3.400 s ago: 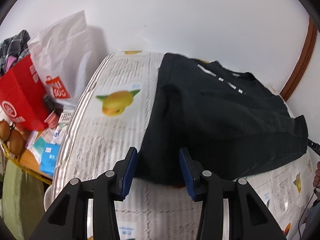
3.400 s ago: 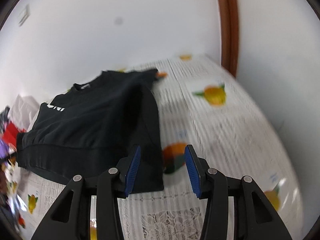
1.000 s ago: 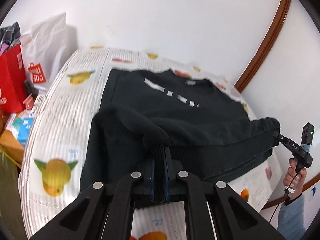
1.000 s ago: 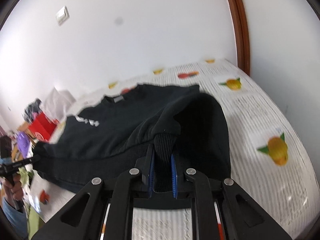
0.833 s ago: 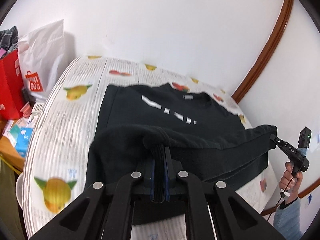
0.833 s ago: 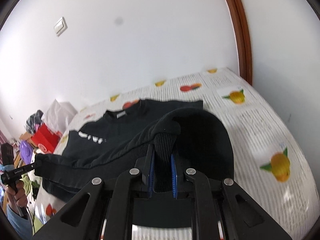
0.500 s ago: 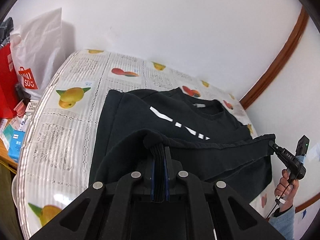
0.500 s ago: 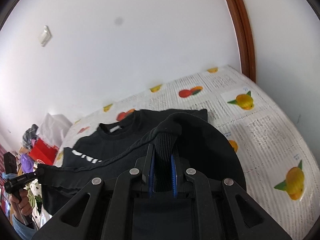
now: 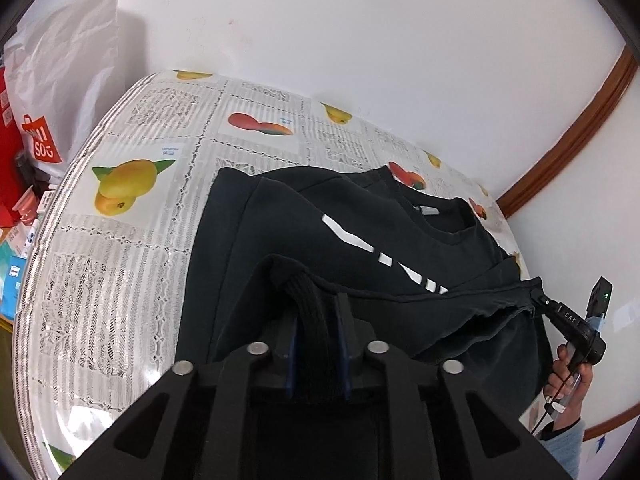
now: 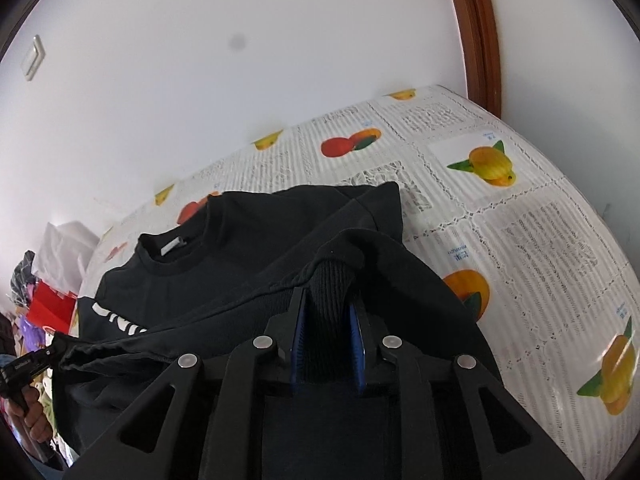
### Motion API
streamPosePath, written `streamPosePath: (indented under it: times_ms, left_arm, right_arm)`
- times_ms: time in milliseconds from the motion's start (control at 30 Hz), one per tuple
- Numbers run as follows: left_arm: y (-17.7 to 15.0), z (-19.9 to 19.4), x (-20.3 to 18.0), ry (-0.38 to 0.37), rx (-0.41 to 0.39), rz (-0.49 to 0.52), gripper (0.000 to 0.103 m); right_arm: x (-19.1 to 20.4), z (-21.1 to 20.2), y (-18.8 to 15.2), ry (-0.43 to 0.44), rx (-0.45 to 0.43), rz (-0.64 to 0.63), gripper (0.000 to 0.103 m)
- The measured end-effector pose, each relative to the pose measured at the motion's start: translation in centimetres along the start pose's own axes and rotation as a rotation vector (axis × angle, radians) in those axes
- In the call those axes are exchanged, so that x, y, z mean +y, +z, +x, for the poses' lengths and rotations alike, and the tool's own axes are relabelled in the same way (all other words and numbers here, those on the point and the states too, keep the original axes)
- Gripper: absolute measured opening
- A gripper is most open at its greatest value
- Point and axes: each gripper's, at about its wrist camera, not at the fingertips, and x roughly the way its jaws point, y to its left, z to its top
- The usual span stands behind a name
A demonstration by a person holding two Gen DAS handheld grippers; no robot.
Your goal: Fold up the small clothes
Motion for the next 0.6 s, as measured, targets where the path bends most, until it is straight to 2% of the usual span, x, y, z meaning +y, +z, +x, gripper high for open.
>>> streamPosePath:
  times_ms: [67, 167, 300, 367, 467, 600]
  left_arm:
    - [-0.1, -0.9, -0.3, -0.021, -0.015, 0.014, 0.026]
    - [-0.4, -2.4, -0.8, 0.003, -0.058, 0.046, 0.04]
    - [-1.5, -4.2, -1.5, 0.0, -0.086, 0.098, 0.042]
    - [-2.5, -4.6, -1.8, -0.005, -0.082, 0.121, 0.043]
    - [-4.0, -4.0, -2.2, 0.005, -0.034, 0.162, 0.043]
    - [-5.0, -2.5, -2.3, 0.04, 0.024, 0.186, 0.043]
  right_arm:
    - [0.4, -1.4, 0.0, 0.003, -0.022, -0.023, 0.022]
    - [1.6, -3.9, -0.2, 0.008, -0.068, -0.081, 0.024]
    - [3.7, -6.3, -1.3, 0.089, -0.066, -0.174, 0.03]
    - [4.7, -6.3, -2.5, 0.111, -0.027, -0.226, 0.03]
    - [5.6, -5.0, -4.3, 0.137, 0.055, -0.266, 0.03]
    - [5.4, -1.2, -6.3, 0.101, 0.194, -0.264, 0.03]
